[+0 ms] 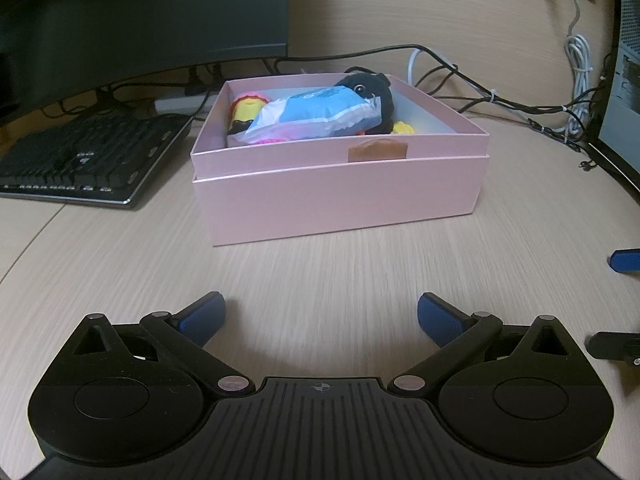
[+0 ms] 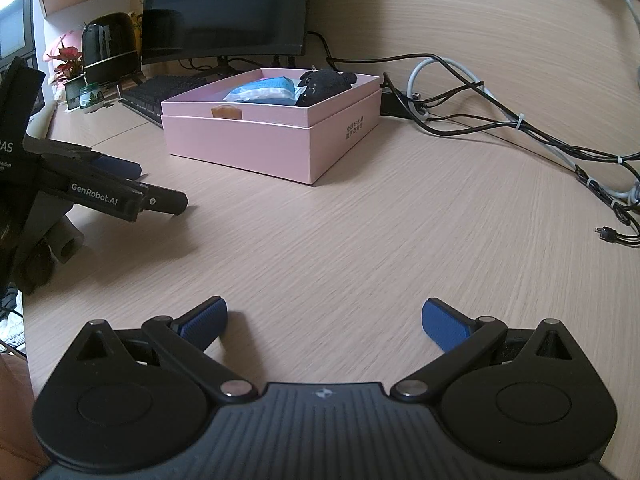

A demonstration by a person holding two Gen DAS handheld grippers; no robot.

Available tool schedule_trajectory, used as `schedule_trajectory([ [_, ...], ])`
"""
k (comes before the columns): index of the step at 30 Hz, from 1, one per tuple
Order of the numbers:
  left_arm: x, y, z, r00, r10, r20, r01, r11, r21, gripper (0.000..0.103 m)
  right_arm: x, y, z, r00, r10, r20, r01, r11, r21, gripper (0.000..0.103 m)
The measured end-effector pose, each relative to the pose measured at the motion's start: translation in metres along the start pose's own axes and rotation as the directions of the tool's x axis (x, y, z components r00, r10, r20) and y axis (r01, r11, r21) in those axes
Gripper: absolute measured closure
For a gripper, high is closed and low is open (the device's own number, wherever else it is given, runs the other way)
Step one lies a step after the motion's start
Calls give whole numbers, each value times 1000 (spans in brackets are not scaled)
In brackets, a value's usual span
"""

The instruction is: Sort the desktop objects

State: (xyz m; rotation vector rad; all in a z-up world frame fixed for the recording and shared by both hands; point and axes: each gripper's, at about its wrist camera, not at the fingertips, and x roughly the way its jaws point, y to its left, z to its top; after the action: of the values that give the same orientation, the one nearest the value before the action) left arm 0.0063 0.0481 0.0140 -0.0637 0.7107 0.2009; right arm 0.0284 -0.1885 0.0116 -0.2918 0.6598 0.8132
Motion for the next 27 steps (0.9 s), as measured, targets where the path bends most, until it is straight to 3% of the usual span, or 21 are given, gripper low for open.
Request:
schedule_trajectory([
  [27, 0, 1, 0, 1000, 0, 1, 0, 1000, -2, 0, 4, -2, 4, 1000, -2, 0, 2, 1000, 4, 0],
])
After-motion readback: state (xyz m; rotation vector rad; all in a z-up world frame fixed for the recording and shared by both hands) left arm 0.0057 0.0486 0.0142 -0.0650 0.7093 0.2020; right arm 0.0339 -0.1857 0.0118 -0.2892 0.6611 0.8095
